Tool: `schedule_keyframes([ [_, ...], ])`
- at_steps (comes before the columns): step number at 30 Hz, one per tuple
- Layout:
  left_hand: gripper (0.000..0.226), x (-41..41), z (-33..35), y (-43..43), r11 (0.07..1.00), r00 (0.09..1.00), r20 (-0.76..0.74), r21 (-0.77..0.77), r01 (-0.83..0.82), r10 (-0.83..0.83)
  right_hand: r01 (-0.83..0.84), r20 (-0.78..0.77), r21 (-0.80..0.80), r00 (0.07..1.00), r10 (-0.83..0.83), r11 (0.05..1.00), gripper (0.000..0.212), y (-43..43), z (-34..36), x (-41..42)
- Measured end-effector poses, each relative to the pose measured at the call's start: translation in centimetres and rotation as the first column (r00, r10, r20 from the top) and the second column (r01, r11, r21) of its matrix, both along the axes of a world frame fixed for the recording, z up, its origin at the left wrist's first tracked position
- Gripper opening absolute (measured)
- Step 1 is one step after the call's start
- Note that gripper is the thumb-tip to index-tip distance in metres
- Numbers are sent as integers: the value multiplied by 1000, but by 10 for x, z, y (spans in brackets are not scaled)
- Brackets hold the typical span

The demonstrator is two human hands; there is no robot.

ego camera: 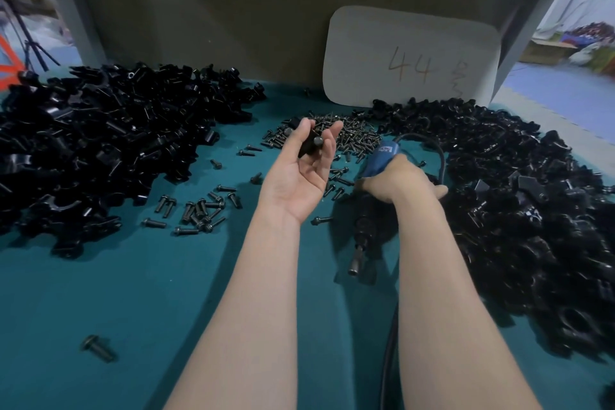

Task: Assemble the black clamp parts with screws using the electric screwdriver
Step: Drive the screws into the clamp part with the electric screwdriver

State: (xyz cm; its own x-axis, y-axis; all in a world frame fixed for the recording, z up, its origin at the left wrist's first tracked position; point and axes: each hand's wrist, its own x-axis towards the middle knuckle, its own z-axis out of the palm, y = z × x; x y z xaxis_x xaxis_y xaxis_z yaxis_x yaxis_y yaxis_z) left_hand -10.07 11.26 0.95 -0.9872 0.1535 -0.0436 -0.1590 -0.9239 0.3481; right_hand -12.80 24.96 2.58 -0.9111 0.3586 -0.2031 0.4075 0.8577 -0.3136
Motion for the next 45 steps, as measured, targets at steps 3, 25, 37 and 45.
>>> schedule_keyframes([
  [3,8,-1,-1,2,1000,1000,14,-13,-24,24,-22,-113,-138,994,7,990,51,3,5,2],
  [25,17,-12,-23,6,96,821,-199,-951,-294,536,-351,-20,-861,747,-665,-369,36,1,45,12],
  [37,25,-9,-23,7,-151,816,-251,-968,-202,520,-376,-15,-884,617,-787,-278,59,-7,31,7],
  [45,26,-9,-25,6,-288,824,-276,-947,-144,496,-389,-16,-883,584,-812,-262,54,-9,24,6],
])
